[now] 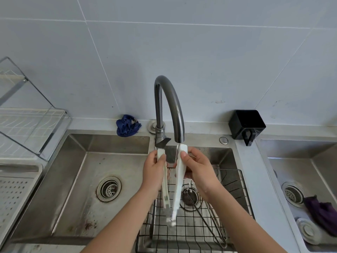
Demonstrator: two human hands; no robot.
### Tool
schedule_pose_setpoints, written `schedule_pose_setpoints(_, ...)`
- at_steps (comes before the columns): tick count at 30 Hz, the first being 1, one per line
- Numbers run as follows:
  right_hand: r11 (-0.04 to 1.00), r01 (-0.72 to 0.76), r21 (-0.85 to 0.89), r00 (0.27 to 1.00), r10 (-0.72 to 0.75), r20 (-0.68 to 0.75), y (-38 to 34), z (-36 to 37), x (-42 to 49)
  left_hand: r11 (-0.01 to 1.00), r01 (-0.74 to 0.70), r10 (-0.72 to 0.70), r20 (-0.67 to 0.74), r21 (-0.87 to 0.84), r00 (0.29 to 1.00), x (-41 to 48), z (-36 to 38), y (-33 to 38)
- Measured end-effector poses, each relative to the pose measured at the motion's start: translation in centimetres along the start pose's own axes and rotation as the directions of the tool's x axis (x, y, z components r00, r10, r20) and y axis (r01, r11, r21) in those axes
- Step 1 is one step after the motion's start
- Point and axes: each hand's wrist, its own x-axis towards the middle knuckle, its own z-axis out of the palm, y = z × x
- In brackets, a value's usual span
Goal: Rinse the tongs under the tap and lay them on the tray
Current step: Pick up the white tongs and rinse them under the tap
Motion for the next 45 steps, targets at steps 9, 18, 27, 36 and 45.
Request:
schedule_pose_setpoints(9, 0.956, -0.005, -0.293, 0.999, -0.007, -0.042, 0.3, 2.3, 1.3, 0.954, 0.287, -0.287, 0.016, -0.083, 0.958, 2.6, 1.6, 0.2)
schedule_pose_setpoints(18, 0.550, -0.015, -0.835, 0.990, -0.108, -0.088, 5.1, -0.1, -4.1, 0.966, 0.239, -0.259, -0.307, -0.102, 0.916, 2.1, 1.1, -1.2)
schedule_pose_setpoints(27, 0.375, -0.087, -0.923, 0.986, -0.097, -0.133, 7.9, -0.1, -6.5, 0.990, 0.140, -0.140, -0.045, 0.005, 0.989, -2.0, 1.1, -0.7)
schedule_pose_setpoints(36, 0.372, -0.265, -0.890, 0.964, 0.097, -0.246, 12.3, -1.5, -9.7, 0.439, -0.227, 0.195, 0.154, 0.869, 0.969, -4.0, -4.6, -8.0)
schedule_pose_setpoints(45, 0.083, -0.341, -0.936, 0.930, 0.175, -0.323, 14.4, -0.5, -9.0, 0.135, -0.314, 0.254, 0.273, 0.940, 0.928, -4.3, -4.8, -11.1)
